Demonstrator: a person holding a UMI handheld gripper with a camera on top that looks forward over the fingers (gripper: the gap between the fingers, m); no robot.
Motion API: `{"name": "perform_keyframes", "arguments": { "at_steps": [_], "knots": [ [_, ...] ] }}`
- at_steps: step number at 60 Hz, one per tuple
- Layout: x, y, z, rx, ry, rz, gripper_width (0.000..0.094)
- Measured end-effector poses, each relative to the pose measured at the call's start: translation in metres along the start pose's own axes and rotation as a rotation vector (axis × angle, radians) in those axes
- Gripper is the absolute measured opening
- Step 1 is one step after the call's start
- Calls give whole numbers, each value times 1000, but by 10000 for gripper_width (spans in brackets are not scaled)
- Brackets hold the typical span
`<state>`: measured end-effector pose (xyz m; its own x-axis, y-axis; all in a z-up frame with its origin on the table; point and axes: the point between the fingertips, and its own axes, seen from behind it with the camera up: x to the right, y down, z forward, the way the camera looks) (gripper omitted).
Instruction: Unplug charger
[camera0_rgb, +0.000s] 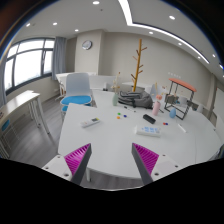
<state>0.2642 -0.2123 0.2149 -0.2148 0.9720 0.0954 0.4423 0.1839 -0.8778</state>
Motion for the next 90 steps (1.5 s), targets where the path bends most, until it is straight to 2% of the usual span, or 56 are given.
{"name": "perform_keyframes", "arguments": {
  "at_steps": [23,34,49,55,74,90],
  "knots": [
    [157,36,9,-30,222,95,853],
    [211,53,10,1,272,97,852],
    [246,60,47,65,235,149,853],
    [261,66,72,74,250,142,855],
    [301,72,209,84,210,178,855],
    [349,58,319,84,213,217,856]
  ]
}}
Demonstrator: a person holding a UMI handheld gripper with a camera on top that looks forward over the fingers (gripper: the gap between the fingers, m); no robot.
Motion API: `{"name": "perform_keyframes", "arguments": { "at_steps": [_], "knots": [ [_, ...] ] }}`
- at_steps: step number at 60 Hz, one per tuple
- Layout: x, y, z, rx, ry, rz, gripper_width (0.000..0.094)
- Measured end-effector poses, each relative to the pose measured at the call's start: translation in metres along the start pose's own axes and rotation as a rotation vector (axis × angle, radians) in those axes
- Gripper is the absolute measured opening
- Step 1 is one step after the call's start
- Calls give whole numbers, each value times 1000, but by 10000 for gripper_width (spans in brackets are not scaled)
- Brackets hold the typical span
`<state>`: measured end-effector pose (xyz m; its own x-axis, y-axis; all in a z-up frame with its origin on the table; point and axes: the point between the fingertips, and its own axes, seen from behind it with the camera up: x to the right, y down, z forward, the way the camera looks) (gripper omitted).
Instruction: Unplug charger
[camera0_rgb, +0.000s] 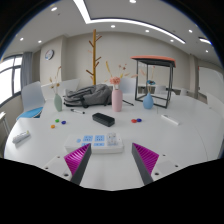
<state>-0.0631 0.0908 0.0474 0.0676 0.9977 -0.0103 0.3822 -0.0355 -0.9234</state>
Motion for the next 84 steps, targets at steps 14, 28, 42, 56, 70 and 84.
{"name": "perform_keyframes", "arguments": {
  "at_steps": [14,28,42,56,70,84],
  "knots": [
    [-1,-10,77,-11,-26,-30,858],
    [-2,-7,108,-29,-50,-43,793],
    [-5,-3,116,-40,-56,-27,172],
    [-3,-7,119,-56,-64,-26,38],
    [21,-155,90,179,-50,-35,39],
    [120,-116,102,46,79,-7,42]
  ]
}}
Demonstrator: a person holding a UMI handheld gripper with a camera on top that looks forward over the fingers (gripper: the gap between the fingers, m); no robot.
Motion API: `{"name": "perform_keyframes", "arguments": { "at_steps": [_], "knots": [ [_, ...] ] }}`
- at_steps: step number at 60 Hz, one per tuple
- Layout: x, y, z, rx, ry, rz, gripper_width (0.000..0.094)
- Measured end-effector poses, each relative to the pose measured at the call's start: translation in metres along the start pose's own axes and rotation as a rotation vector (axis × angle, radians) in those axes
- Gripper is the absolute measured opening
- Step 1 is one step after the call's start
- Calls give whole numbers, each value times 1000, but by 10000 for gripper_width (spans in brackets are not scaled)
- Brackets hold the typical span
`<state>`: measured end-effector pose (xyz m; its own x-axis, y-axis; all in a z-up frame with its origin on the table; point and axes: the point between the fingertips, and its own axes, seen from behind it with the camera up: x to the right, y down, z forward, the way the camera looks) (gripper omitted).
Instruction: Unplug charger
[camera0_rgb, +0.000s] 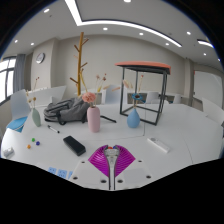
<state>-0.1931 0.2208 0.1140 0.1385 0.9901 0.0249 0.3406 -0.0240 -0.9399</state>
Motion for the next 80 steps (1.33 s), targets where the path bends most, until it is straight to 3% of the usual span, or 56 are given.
{"name": "perform_keyframes", "arguments": {
  "at_steps": [7,13,15,19,21,25,45,58,80],
  "knots": [
    [23,64,15,-108,8,-20,74],
    [13,114,23,-210,-47,-51,255],
    [14,125,22,-242,-51,-49,422],
    [20,132,17,-269,-27,-56,871],
    [22,129,12,-268,-14,-54,815],
    [24,119,-7,-264,1,-41,860],
    [21,47,-209,-311,-11,6,850],
    [20,44,-312,-365,6,17,850],
    [20,48,-337,-347,38,7,851]
  ]
}}
